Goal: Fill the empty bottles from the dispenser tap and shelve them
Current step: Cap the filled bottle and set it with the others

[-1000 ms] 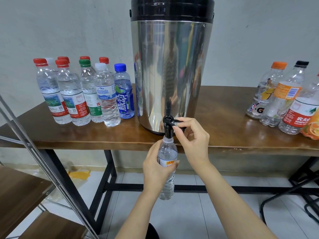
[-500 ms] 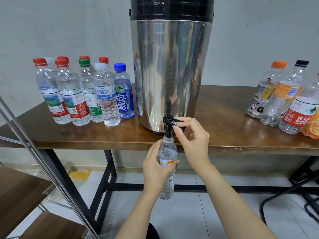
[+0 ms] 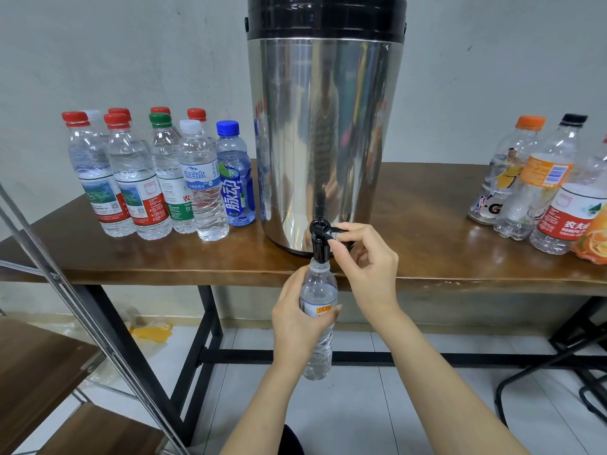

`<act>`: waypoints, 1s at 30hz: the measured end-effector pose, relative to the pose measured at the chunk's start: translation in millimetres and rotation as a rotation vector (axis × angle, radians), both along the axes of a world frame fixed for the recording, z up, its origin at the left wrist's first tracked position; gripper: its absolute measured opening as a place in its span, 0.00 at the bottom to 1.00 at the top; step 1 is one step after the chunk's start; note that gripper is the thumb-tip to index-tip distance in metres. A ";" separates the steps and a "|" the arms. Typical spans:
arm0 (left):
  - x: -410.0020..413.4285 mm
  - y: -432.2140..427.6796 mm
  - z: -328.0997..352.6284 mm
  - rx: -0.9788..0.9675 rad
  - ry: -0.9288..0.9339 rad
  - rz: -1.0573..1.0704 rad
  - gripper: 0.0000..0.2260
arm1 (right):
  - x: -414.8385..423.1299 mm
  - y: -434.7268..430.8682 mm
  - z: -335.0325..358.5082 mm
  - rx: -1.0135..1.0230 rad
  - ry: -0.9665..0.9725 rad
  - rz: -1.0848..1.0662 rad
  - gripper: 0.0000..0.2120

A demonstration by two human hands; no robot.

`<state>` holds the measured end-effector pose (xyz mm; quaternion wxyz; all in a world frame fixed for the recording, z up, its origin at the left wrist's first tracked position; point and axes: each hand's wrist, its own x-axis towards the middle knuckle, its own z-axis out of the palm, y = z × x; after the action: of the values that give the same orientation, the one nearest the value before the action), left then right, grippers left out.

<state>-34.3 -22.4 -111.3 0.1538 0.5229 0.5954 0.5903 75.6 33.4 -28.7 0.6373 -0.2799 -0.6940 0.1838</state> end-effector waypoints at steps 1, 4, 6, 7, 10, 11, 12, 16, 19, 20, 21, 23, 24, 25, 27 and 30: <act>0.0 -0.5 0.4 0.001 0.005 0.003 0.37 | -0.2 0.0 -0.1 -0.001 -0.002 -0.001 0.09; 0.1 -0.9 2.0 0.006 0.010 0.005 0.38 | 0.1 -0.1 0.0 -0.006 0.003 0.001 0.09; -0.1 -0.6 1.5 0.005 0.009 0.006 0.37 | 0.3 -0.7 0.2 -0.004 0.002 0.004 0.08; -0.1 -0.6 1.0 0.006 0.008 0.004 0.37 | 0.5 -1.0 0.4 -0.001 -0.001 0.003 0.08; 0.1 -0.1 -0.5 0.007 0.014 0.001 0.37 | 0.5 -1.4 0.6 0.005 0.000 -0.003 0.08; 0.1 -0.1 -0.4 0.009 0.015 0.000 0.37 | 0.6 -1.6 1.0 0.005 0.002 -0.003 0.08; 0.3 -0.6 0.5 0.010 0.014 0.001 0.37 | 0.6 -1.7 1.2 0.005 0.001 -0.003 0.09; 0.7 -1.9 3.0 0.018 0.011 0.007 0.37 | 1.2 -2.4 0.8 -0.010 -0.021 0.005 0.09; 1.1 -2.3 3.3 0.025 -0.003 0.007 0.37 | 10.2 -0.3 0.4 -0.006 -0.122 0.034 0.09; 1.2 -2.2 3.3 0.026 -0.003 0.009 0.37 | 14.4 0.7 1.2 0.018 -0.173 0.046 0.08; 1.1 -1.9 3.3 0.028 -0.004 0.012 0.37 | 18.3 2.3 2.9 0.051 -0.223 0.058 0.07; 0.9 -2.1 3.4 0.026 -0.011 0.013 0.37 | 24.5 6.9 7.4 0.128 -0.302 0.077 0.06; 0.8 -2.6 3.7 0.026 -0.016 0.013 0.37 | 27.0 8.8 10.1 0.164 -0.332 0.068 0.07; 0.9 -2.9 3.7 0.024 -0.021 0.011 0.37 | 28.6 10.1 12.2 0.193 -0.353 0.056 0.07; 1.3 -3.1 4.2 0.022 -0.032 0.004 0.36 | 28.8 10.2 20.8 0.240 -0.380 0.038 0.08; 1.2 -3.4 7.0 0.026 -0.017 0.004 0.36 | 10.5 10.7 51.7 0.342 -0.506 -0.068 0.06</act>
<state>-33.1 -25.8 -104.3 0.1508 0.5186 0.5874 0.6027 86.1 44.1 23.0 0.4880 -0.2284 -0.8418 -0.0323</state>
